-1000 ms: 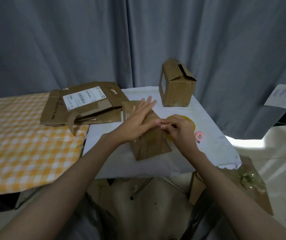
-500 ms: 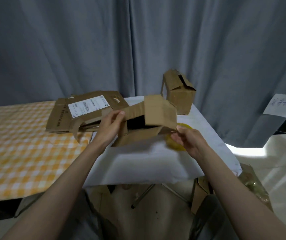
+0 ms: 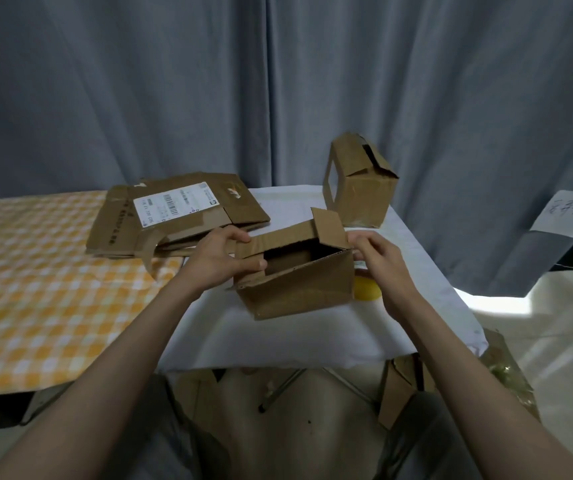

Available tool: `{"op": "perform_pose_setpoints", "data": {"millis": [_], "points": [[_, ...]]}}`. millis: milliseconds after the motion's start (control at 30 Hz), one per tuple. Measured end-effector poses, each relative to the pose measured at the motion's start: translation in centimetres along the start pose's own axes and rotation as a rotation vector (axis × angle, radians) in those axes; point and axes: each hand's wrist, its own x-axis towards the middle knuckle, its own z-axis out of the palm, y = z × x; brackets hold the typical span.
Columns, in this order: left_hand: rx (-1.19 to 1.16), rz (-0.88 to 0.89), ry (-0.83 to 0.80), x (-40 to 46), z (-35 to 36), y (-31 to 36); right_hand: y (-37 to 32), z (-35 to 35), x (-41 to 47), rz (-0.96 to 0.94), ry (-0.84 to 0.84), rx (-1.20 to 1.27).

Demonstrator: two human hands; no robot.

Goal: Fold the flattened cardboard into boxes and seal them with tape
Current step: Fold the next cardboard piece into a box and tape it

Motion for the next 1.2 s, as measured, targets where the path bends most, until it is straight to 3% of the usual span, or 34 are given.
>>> {"op": "perform_pose_setpoints", "data": {"millis": [233,400,533,700,967,1200], "points": [[0.113,0.114,0.198,0.1,-1.4,-0.2,-3.3,0.7,1.2,0.195,-0.225,-0.278],[0.235,0.206,0.225,-0.3,-1.8,-1.2,-3.1,1.7,1.5,0.255,-0.362,-0.340],[0.183,0.294,0.314,-0.4,-1.2,-1.7,-2.0,1.8,0.8,0.166,-0.312,-0.194],[0.021,0.165,0.401,0.6,-1.3,-1.8,-0.1,1.6,-0.1,0.164,-0.142,-0.004],[0.127,0.175,0.418,1.0,-1.2,-1.2,-0.1,1.9,-0.1,0.149,-0.106,0.002],[-0.029,0.212,0.271,0.3,-1.1,-1.6,-0.7,1.7,-0.6,-0.051,-0.101,0.039]]}}
